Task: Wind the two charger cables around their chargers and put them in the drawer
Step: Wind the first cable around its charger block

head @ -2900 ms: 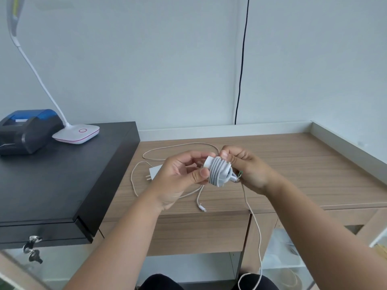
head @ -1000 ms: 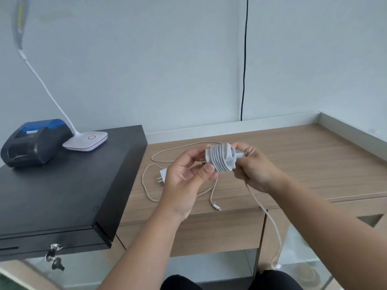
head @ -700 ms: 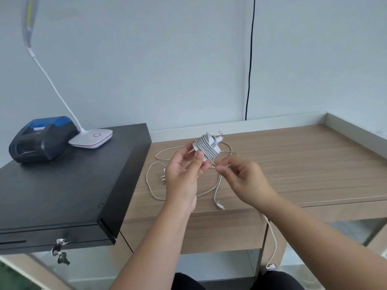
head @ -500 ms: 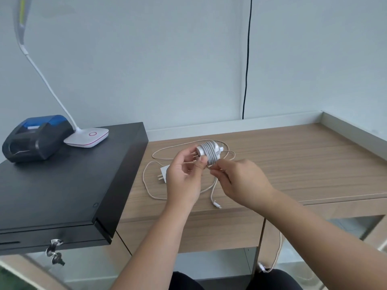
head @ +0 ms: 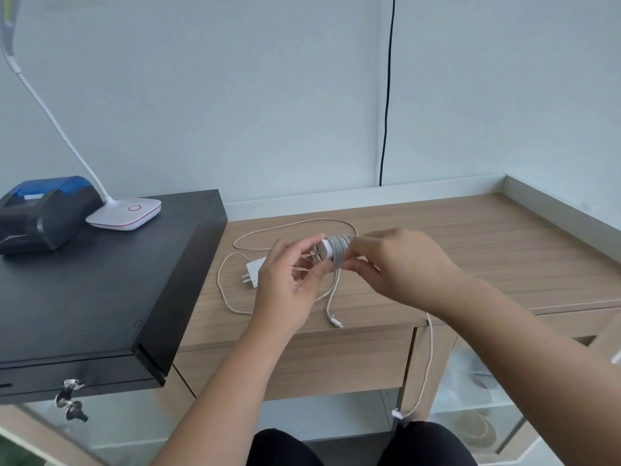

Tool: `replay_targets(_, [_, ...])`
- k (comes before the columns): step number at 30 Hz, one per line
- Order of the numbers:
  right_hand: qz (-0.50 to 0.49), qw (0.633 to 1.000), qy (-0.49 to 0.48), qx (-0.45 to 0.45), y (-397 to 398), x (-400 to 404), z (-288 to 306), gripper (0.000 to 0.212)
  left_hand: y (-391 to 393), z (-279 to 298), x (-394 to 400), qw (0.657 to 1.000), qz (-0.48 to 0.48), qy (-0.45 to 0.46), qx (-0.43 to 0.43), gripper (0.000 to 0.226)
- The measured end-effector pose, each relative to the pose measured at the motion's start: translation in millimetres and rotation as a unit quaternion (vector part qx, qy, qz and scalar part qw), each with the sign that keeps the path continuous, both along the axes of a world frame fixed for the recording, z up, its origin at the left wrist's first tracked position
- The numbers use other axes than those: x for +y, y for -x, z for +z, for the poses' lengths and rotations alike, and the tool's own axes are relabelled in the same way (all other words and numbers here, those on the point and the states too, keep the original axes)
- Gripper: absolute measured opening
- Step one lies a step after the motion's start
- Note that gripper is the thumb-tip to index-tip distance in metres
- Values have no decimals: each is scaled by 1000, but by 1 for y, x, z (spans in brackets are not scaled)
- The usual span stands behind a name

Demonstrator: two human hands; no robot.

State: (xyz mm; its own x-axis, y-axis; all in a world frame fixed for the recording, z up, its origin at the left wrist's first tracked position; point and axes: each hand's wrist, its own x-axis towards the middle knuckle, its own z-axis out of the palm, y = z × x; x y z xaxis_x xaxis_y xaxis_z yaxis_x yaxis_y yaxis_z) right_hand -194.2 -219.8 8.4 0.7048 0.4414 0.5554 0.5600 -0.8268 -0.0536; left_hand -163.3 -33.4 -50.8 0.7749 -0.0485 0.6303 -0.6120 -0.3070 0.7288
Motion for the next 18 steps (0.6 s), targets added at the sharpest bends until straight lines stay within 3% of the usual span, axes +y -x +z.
replay_targets(3, [46, 996, -70, -26, -8, -8, 0, 16, 5, 5, 3, 999, -31, -27, -3, 37])
replay_targets(7, [114, 978, -174, -2, -10, -6, -6, 10, 12, 14, 2, 999, -50, 3, 5, 32])
replay_targets(10, [107, 955, -275, -17, -5, 3, -14, 6, 18, 15, -9, 989, -71, 118, 50, 31])
replay_targets(13, [96, 909, -407, 7, -2, 15, -24, 7, 25, 15, -26, 925, -103, 334, 150, 45])
replay_targets(15, [92, 875, -475, 16, -2, 23, -30, 7, 27, 15, -37, 875, -124, 424, 196, 65])
replay_targets(16, [90, 861, -500, 23, -2, 27, -33, 6, 29, 15, -41, 862, -138, 443, 203, 65])
replay_targets(18, [80, 840, -535, 35, 0, 33, -39, 2, 33, 14, -50, 853, -158, 453, 206, 44])
